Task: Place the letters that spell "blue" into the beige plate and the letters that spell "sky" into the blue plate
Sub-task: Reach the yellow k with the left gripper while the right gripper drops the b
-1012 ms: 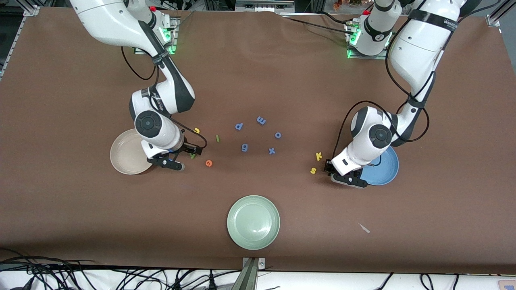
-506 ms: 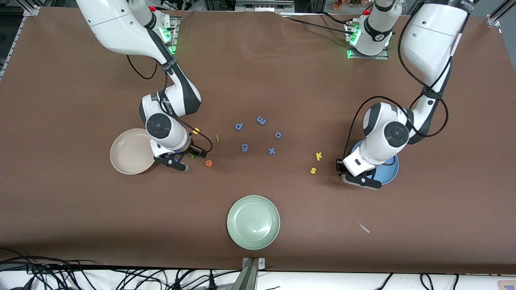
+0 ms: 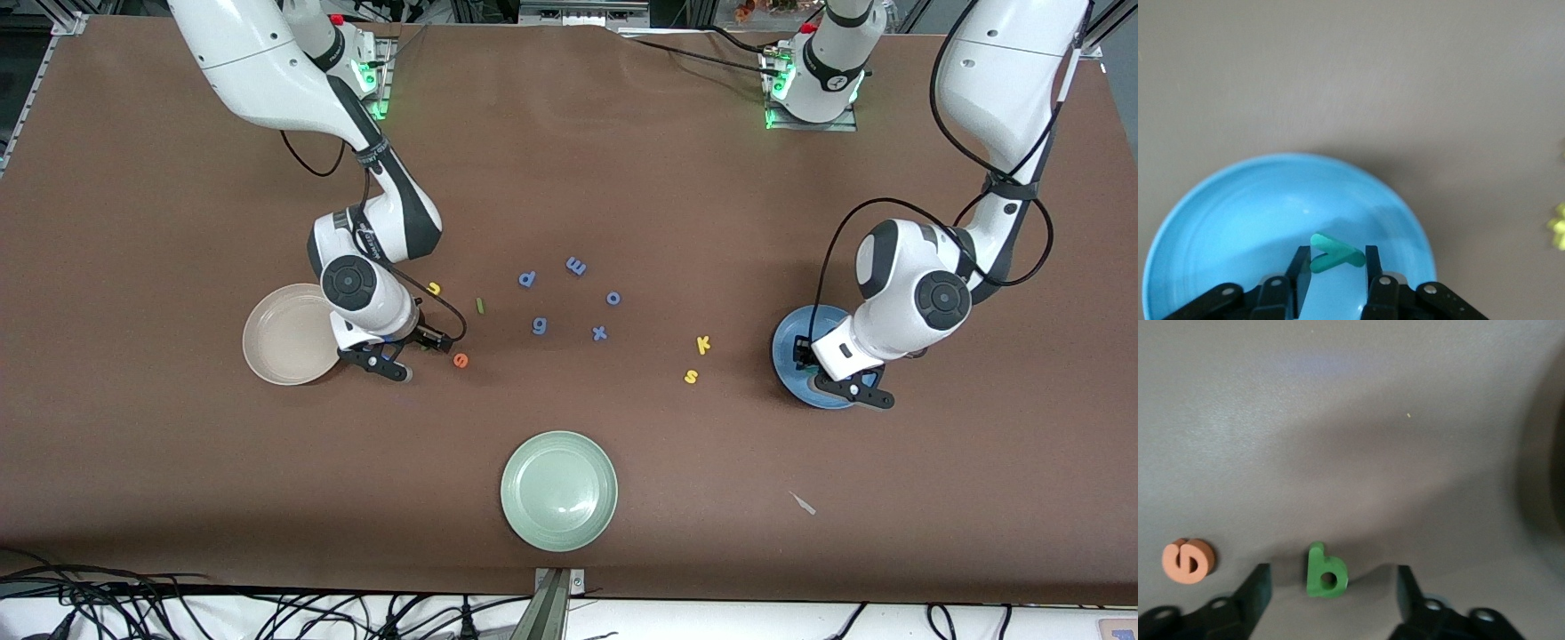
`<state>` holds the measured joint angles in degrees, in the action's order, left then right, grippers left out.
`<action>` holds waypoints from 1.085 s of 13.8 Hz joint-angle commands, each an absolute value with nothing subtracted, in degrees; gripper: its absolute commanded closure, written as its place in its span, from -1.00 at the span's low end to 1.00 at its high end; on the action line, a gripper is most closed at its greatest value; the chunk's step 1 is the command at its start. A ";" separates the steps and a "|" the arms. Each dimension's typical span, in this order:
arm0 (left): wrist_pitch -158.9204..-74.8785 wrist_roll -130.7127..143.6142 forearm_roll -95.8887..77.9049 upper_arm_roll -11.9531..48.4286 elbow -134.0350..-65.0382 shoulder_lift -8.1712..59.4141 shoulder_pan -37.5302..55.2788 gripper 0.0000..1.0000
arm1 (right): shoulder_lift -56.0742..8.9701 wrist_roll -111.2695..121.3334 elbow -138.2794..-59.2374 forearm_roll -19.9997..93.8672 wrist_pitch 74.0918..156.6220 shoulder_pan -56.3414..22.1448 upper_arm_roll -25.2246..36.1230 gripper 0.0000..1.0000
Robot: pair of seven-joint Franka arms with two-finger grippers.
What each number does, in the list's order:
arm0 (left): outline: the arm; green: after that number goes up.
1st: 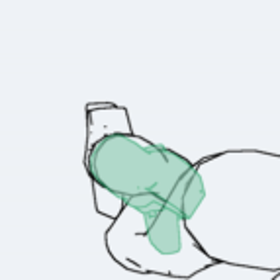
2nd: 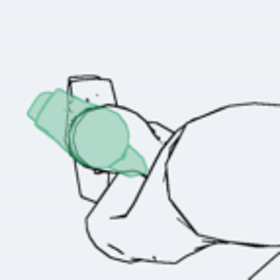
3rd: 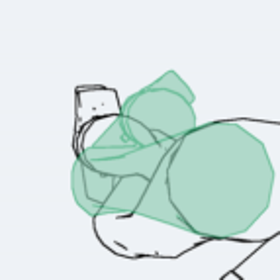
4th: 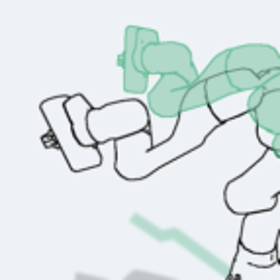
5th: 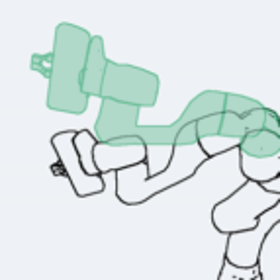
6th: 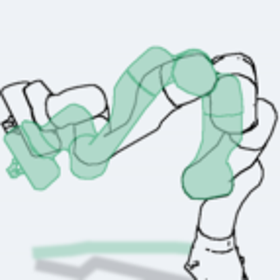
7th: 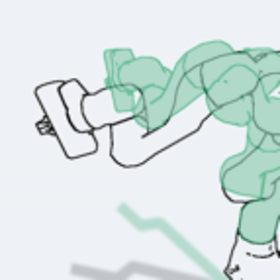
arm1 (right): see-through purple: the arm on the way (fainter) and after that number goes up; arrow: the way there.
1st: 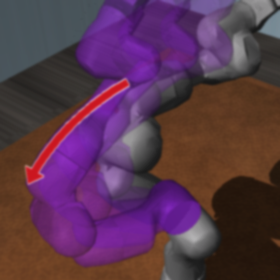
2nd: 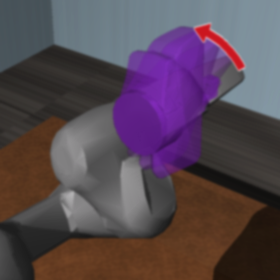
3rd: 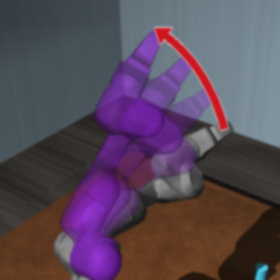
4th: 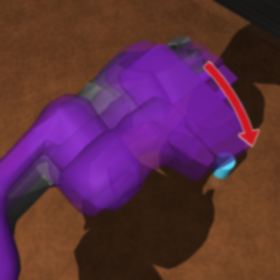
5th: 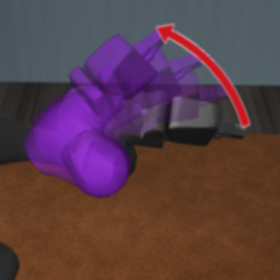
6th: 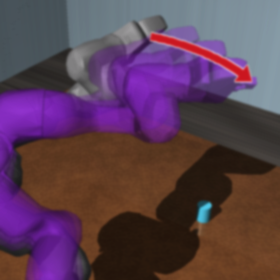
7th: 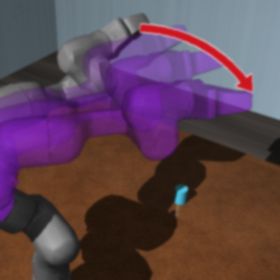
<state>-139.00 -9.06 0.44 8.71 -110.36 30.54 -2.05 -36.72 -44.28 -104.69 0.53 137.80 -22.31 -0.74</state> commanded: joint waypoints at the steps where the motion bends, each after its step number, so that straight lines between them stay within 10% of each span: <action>1: -139.22 -10.11 0.62 9.05 -112.06 28.92 -1.85 -0.74 | -36.91 -45.26 -105.12 -0.09 138.87 -22.32 -0.79 0.14; 7: -139.31 -7.40 -0.09 11.51 -109.69 29.61 1.40 -0.64 | -36.48 -44.65 -103.98 0.09 138.25 -22.41 -0.79 0.88; 15: -147.21 7.46 -3.43 12.30 -109.77 34.62 10.53 -0.58 | -24.80 -19.64 -110.72 -0.18 126.64 -21.97 9.21 0.88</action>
<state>-145.48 4.84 -2.17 12.60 -110.00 33.42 8.17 -29.63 -26.12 -104.02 0.30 125.23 -21.96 6.86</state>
